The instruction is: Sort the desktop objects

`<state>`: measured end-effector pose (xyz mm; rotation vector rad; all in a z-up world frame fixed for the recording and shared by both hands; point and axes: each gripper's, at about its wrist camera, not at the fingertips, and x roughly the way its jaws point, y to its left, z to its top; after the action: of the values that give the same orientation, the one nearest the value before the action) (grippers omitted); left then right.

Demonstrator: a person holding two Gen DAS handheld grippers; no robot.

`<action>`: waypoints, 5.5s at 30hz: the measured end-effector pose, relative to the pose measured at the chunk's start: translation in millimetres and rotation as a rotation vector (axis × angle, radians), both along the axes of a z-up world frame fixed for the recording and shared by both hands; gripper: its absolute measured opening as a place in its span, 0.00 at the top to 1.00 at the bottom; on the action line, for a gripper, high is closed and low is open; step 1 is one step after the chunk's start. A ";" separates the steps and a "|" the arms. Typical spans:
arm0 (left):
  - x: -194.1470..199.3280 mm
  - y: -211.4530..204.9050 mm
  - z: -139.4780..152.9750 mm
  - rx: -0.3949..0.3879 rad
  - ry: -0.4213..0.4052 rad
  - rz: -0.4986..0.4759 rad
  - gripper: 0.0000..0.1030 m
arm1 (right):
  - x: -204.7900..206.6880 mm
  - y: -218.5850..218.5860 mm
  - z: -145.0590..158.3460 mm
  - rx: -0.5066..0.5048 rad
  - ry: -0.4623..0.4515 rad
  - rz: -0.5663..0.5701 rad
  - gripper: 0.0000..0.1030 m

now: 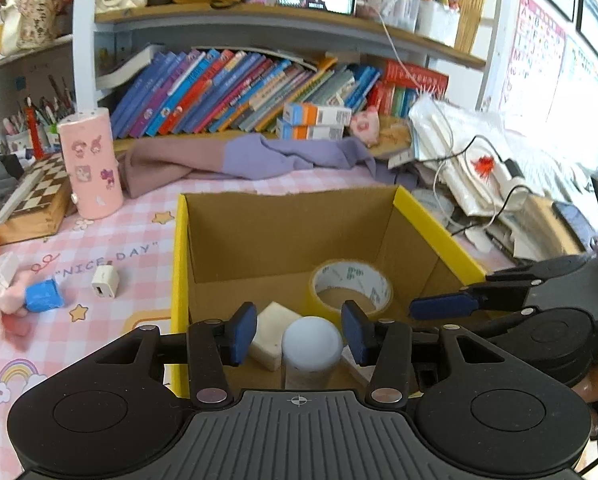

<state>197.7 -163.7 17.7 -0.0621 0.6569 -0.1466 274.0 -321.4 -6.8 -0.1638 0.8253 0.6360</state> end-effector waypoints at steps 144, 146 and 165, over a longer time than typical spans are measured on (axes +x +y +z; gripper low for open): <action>-24.4 281.9 -16.5 0.014 0.097 0.165 0.35 | -68.4 277.8 -21.9 0.016 -0.047 -0.057 0.44; -18.1 284.0 -17.8 0.013 0.101 0.171 0.35 | -61.4 278.7 -24.1 0.014 -0.044 -0.060 0.44; 36.2 300.9 -33.9 0.006 0.146 0.211 0.35 | 4.1 304.5 -42.2 -0.018 -0.012 -0.103 0.41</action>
<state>233.9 137.1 -16.2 -0.1367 0.7916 0.0638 278.1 -16.9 -49.0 -0.1409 0.8227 0.5304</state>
